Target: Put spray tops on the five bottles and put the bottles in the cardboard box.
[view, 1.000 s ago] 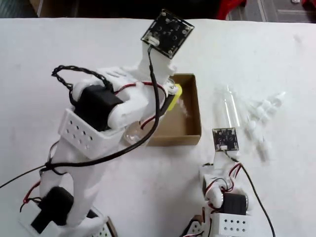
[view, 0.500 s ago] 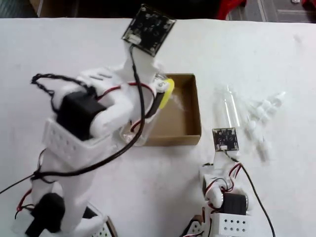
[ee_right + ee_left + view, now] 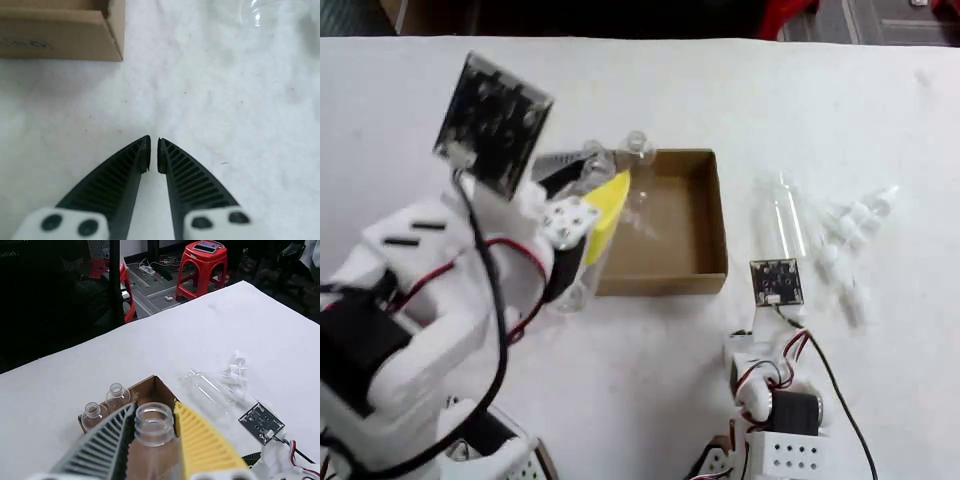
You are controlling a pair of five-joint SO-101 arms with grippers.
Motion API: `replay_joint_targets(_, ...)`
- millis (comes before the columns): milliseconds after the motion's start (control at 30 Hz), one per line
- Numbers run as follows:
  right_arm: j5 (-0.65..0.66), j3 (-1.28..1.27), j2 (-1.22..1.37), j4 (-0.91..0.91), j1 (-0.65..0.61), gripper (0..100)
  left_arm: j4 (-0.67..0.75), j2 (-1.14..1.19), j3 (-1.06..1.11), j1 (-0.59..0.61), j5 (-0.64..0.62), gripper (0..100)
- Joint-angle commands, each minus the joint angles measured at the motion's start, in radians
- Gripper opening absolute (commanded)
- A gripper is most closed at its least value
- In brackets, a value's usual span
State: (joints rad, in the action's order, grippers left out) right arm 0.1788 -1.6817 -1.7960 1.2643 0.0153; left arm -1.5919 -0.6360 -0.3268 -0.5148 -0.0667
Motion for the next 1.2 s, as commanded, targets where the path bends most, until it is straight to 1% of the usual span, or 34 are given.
replay_joint_targets(0, -0.005, -0.009, -0.005, 0.005, 0.008, 1.6, 0.078, -0.173, 0.133, 0.016, -0.009, 2)
replay_joint_targets(67, -0.005, -0.009, -0.005, 0.005, 0.008, 1.6, 0.153, -0.271, 0.264, 0.016, -0.009, 2)
replay_joint_targets(133, -0.005, -0.009, -0.005, 0.005, 0.008, 1.6, 0.272, -0.361, 0.434, 0.016, -0.009, 2)
replay_joint_targets(300, -0.005, -0.009, -0.005, 0.005, 0.008, 1.6, 0.692, -0.550, 0.931, 0.016, -0.006, 2)
replay_joint_targets(400, -0.005, -0.009, -0.005, 0.005, 0.008, 1.6, 0.888, -0.636, 1.117, 0.016, -0.011, 2)
replay_joint_targets(467, -0.005, -0.009, -0.005, 0.005, 0.008, 1.6, 0.964, -0.661, 1.180, 0.016, -0.011, 2)
replay_joint_targets(600, -0.005, -0.009, -0.005, 0.005, 0.008, 1.6, 1.031, -0.631, 1.227, 0.016, -0.011, 2)
replay_joint_targets(700, -0.005, -0.009, -0.005, 0.005, 0.008, 1.6, 1.108, -0.576, 1.252, 0.016, -0.011, 2)
replay_joint_targets(800, -0.005, -0.009, -0.005, 0.005, 0.008, 1.6, 1.249, -0.509, 1.298, 0.016, -0.011, 2)
replay_joint_targets(1000, -0.005, -0.009, -0.005, 0.005, 0.008, 1.6, 1.633, -0.372, 1.432, 0.016, -0.011, 2)
replay_joint_targets(1167, -0.005, -0.009, -0.005, 0.005, 0.008, 1.6, 1.791, -0.208, 1.439, 0.016, -0.011, 2)
